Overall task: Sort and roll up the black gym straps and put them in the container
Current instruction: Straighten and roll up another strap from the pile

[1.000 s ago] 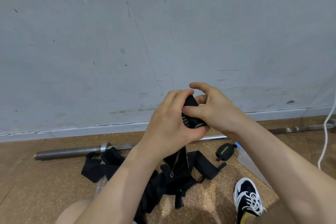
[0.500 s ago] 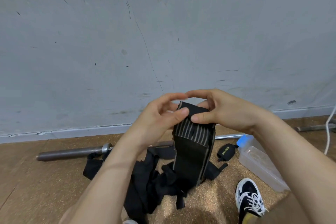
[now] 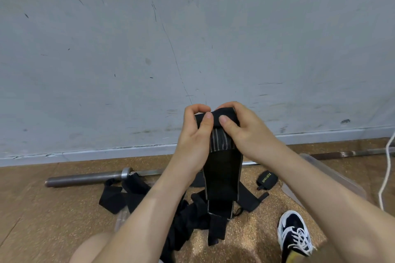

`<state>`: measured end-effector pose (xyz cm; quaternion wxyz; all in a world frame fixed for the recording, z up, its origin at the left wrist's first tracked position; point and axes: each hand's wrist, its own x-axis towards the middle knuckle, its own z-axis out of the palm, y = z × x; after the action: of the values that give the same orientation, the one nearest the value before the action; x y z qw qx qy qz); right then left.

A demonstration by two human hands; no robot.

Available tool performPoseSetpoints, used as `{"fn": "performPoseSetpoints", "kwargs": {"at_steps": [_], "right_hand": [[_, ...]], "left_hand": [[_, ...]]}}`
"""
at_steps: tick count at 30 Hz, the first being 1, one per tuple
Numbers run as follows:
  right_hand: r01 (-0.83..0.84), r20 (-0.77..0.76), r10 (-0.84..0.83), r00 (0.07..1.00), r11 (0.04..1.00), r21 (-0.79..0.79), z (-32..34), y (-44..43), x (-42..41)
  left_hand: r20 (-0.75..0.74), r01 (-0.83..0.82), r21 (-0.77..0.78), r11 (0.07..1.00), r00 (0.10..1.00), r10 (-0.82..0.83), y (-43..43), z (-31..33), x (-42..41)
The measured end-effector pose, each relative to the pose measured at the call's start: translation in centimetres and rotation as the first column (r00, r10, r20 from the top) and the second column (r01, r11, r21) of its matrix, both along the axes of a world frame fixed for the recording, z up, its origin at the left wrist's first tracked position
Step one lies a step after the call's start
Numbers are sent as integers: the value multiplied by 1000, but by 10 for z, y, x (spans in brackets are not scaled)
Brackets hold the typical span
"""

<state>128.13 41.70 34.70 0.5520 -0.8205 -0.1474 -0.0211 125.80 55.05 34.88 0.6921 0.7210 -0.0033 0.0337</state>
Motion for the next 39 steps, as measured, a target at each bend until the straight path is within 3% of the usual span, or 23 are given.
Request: {"fn": "performPoseSetpoints", "kwargs": {"at_steps": [5,10,16,20,26,29,31,34,39], "right_hand": [[-5,-41,8,999,996,87,0,10,-6],[-33,-190,116,975,919,392,10,-1,0],[-113,-297,243,923,911,396,15,-8,2],[-28,-298,189,936,881,472,8,-4,5],[14,-187,55,981,938,347,2,-4,6],[26,-102,5,995,953,301,3,-5,7],[56,-69,-38,997,959,277,4,-3,6],[126,-96,-106,990,962,240,-3,5,5],[17,-105,-11,994,998,53,-9,6,2]], "left_hand": [[49,-47,-55,997,998,50,-1,-2,-1],[160,-96,-86,992,981,109,11,4,3],[254,-126,33,992,960,113,22,8,5],[350,-130,104,986,933,86,23,4,8],[259,28,83,996,965,-49,23,3,8],[65,192,-87,978,980,-187,27,5,9],[-40,193,-106,976,979,-198,25,1,10],[-72,147,-67,987,986,-152,13,-5,6],[-104,114,-51,992,987,-119,7,-6,1]]}}
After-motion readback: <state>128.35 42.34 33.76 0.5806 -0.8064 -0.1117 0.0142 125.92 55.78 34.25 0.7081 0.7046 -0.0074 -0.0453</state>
